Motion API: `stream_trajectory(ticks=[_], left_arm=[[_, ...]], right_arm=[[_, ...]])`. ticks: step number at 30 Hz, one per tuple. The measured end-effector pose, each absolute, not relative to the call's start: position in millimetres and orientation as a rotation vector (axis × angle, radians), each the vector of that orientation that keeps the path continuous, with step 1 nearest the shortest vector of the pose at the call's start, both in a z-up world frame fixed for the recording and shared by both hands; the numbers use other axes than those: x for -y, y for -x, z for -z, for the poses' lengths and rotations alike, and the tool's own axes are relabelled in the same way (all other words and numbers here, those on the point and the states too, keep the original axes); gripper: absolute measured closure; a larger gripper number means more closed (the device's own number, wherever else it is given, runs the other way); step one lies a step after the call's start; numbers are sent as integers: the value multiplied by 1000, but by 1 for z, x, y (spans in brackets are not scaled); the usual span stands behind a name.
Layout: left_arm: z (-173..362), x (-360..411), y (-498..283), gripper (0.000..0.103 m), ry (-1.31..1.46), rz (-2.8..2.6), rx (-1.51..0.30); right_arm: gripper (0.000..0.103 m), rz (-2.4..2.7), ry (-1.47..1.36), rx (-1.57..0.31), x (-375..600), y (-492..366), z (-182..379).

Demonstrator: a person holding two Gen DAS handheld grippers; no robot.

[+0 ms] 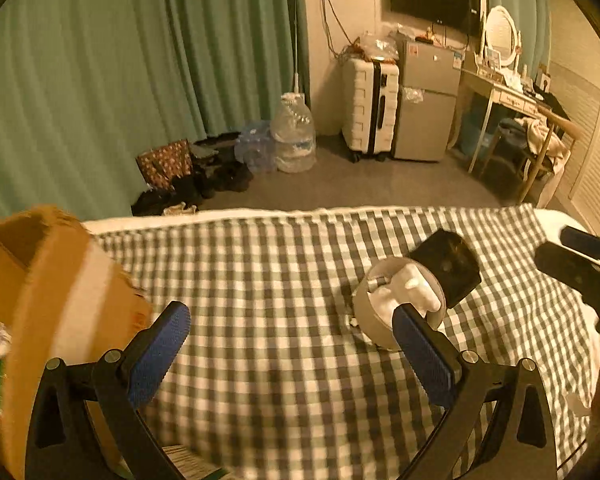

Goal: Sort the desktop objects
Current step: 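Grasp the white tape roll with the left gripper while the right grasps the black round case, then carry the tape roll and black case over the cardboard box with both grippers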

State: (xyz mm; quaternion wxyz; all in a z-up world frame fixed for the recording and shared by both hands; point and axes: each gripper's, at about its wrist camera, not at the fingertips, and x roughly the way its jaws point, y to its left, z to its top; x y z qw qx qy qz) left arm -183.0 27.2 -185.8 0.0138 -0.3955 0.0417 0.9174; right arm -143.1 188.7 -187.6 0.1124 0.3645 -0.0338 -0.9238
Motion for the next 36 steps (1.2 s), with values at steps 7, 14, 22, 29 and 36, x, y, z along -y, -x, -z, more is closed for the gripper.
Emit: stream_trajectory(ticks=[7,14,22,29,36], left_arm=[[229,-49,204,0,1306,-2809,-214],[258,-35,210,0,1390,-2715,-107],[253,-47,203,69,1283,-2597,-84],[248,-44,209,92,1263,-2554,6],[227,-39,199,101,1224,-2579,10]], right_arm=[[40,2634,-1141,73,-185,180,226],[45,2550,-1179,81,-180,202,262],[67,2485,-1143,5,-159,214,273],[95,2443,-1179,-4,-158,215,267],[95,2471,-1140,-10,-160,198,248]])
